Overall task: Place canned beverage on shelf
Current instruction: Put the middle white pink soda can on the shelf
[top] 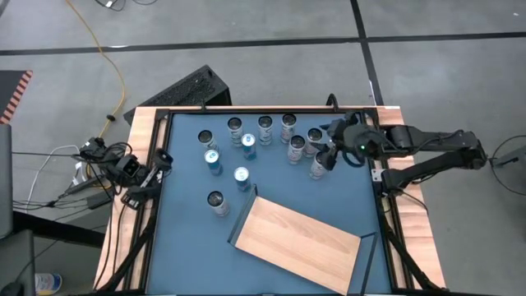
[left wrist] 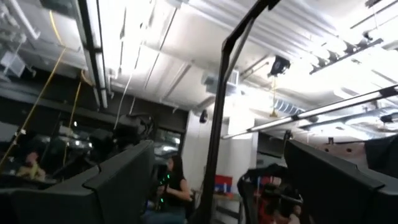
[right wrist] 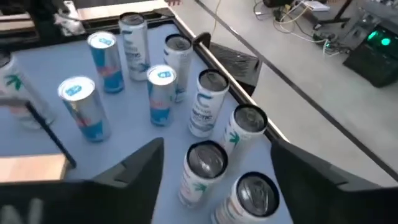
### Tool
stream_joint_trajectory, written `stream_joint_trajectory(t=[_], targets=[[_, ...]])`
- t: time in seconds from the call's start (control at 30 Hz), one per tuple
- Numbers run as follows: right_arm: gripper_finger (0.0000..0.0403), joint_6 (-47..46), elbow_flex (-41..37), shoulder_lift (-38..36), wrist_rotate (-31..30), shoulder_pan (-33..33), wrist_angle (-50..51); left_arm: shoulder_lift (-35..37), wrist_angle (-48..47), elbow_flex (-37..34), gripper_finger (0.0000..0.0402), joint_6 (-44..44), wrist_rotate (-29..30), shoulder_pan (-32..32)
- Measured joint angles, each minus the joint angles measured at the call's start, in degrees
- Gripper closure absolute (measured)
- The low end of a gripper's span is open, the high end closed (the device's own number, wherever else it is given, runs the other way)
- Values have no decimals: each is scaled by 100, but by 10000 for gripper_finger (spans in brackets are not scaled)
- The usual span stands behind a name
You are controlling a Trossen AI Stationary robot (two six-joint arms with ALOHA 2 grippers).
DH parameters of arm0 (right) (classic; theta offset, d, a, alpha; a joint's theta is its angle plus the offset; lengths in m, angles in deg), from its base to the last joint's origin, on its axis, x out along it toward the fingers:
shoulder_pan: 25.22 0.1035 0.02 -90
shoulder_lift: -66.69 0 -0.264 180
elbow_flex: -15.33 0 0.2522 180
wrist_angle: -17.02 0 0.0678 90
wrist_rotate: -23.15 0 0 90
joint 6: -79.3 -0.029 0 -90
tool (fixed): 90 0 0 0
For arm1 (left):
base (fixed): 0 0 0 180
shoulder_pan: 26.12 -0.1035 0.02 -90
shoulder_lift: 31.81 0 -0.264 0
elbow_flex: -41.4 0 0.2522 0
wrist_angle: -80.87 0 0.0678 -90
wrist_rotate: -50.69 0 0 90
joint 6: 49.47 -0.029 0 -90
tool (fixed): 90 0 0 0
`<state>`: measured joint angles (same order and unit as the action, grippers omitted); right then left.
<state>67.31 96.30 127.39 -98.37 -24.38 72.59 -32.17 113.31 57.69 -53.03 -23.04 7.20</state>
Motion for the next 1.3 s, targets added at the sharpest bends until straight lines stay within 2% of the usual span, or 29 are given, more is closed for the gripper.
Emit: stream_joint_trajectory(t=[0.1, 0.33, 0.47, 0.7, 1.0, 1.3], targets=[[95, 218, 316, 351, 19, -174, 243, 0, 50, 0, 54, -195, 66, 0], [95, 1163, 1352, 1516, 66, -547, 1457, 0, -16, 0, 54, -540, 230, 0], [96, 1510, 1720, 2118, 523, -788, 1960, 0, -40, 0, 54, -612, 368, 0], [97, 2066, 1748, 2848, 1263, -1329, 1946, 0, -158, 0, 54, -782, 409, 0], [97, 2303, 1748, 3216, 2234, -1839, 1735, 0, -462, 0, 54, -712, 409, 0], [97, 2751, 1740, 3110, 2240, -1912, 1595, 0, -483, 0, 54, -703, 560, 1]])
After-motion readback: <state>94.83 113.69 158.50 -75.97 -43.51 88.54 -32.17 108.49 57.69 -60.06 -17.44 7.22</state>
